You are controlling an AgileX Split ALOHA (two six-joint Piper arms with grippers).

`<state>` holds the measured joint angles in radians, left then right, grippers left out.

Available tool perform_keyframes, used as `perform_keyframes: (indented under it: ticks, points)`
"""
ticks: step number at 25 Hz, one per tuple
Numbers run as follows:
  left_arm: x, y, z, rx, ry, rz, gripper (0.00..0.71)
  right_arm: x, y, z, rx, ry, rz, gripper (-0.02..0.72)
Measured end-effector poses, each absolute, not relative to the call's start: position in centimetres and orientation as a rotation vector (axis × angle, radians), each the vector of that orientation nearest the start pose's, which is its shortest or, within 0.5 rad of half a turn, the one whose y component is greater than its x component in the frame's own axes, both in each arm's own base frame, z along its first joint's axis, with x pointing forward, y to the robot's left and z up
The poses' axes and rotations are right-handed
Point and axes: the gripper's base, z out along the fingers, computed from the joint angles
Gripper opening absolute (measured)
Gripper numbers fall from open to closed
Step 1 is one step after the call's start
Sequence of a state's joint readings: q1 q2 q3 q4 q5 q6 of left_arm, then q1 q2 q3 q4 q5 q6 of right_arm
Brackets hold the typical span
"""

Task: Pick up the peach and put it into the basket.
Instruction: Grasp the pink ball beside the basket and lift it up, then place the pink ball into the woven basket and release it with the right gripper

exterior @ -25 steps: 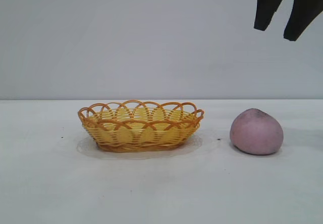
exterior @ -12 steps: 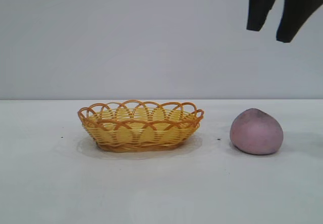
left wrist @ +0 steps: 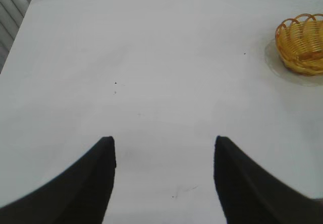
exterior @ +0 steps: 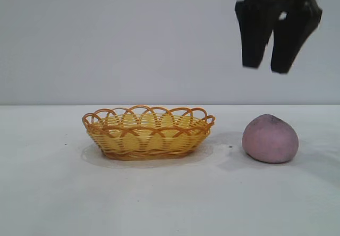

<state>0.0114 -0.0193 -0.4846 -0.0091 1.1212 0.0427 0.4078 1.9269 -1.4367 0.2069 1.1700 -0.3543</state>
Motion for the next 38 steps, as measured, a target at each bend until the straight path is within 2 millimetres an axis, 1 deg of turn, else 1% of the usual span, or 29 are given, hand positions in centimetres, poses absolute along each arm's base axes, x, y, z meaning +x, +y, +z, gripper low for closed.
perform_keyframes:
  ticks: [4, 8, 9, 10, 11, 14, 16, 17, 18, 20, 23, 28, 29, 31, 34, 36, 38]
  points:
    - [-0.9, -0.1, 26.8, 0.034, 2.101, 0.022, 0.42, 34.2, 16.6, 17.9, -1.061, 3.018, 0.287, 0.443]
    - [-0.9, -0.1, 26.8, 0.034, 2.101, 0.022, 0.42, 34.7, 16.7, 16.2, -1.066, 3.041, 0.264, 0.443]
    - [-0.9, -0.1, 26.8, 0.034, 2.101, 0.022, 0.42, 34.8, 16.7, 15.8, -1.066, 3.042, 0.259, 0.384]
    - [-0.9, -0.1, 26.8, 0.034, 2.101, 0.022, 0.42, 34.9, 16.7, 15.5, -1.07, 3.046, 0.253, 0.351]
    - [-0.9, -0.1, 26.8, 0.034, 2.101, 0.022, 0.42, 34.9, 16.7, 15.3, -1.069, 3.047, 0.251, 0.298]
    - [-0.9, -0.1, 26.8, 0.034, 2.101, 0.022, 0.42, 35.0, 16.6, 15.2, -1.075, 3.046, 0.239, 0.107]
    - [-0.9, -0.1, 26.8, 0.034, 2.101, 0.022, 0.42, 35.0, 16.6, 15.3, -1.077, 3.046, 0.237, 0.047]
    - [-0.9, -0.1, 26.8, 0.034, 2.101, 0.022, 0.42, 35.0, 16.6, 15.4, -1.083, 3.054, 0.239, 0.057]
    - [-0.9, -0.1, 26.8, 0.034, 2.101, 0.022, 0.42, 35.0, 16.6, 15.6, -1.092, 3.065, 0.239, 0.0]
    - [-0.9, -0.1, 26.8, 0.034, 2.101, 0.022, 0.42, 35.2, 16.7, 16.2, -1.106, 3.069, 0.233, 0.0]
    - [-0.9, -0.1, 26.8, 0.034, 2.101, 0.022, 0.42, 36.1, 17.0, 17.8, -1.1, 3.01, 0.223, 0.0]
    - [-0.9, -0.1, 26.8, 0.034, 2.101, 0.022, 0.42, 36.8, 17.5, 22.3, -1.059, 2.881, 0.26, 0.0]
    - [-0.9, -0.1, 26.8, 0.034, 2.101, 0.022, 0.42, 36.8, 17.8, 23.3, -1.041, 2.854, 0.296, 0.0]
    - [-0.9, -0.1, 26.8, 0.034, 2.101, 0.022, 0.42, 36.9, 18.3, 24.3, -1.019, 2.824, 0.363, 0.0]
    - [-0.9, -0.1, 26.8, 0.034, 2.101, 0.022, 0.42, 36.2, 20.2, 25.2, -1.083, 2.771, 0.392, 0.0]
    - [-0.9, -0.1, 26.8, 0.034, 2.101, 0.022, 0.42, 35.5, 22.2, 25.2, -1.17, 2.736, 0.397, 0.0]
    - [-0.9, -0.1, 26.8, 0.034, 2.101, 0.022, 0.42, 34.7, 24.3, 24.8, -1.249, 2.711, 0.403, 0.0]
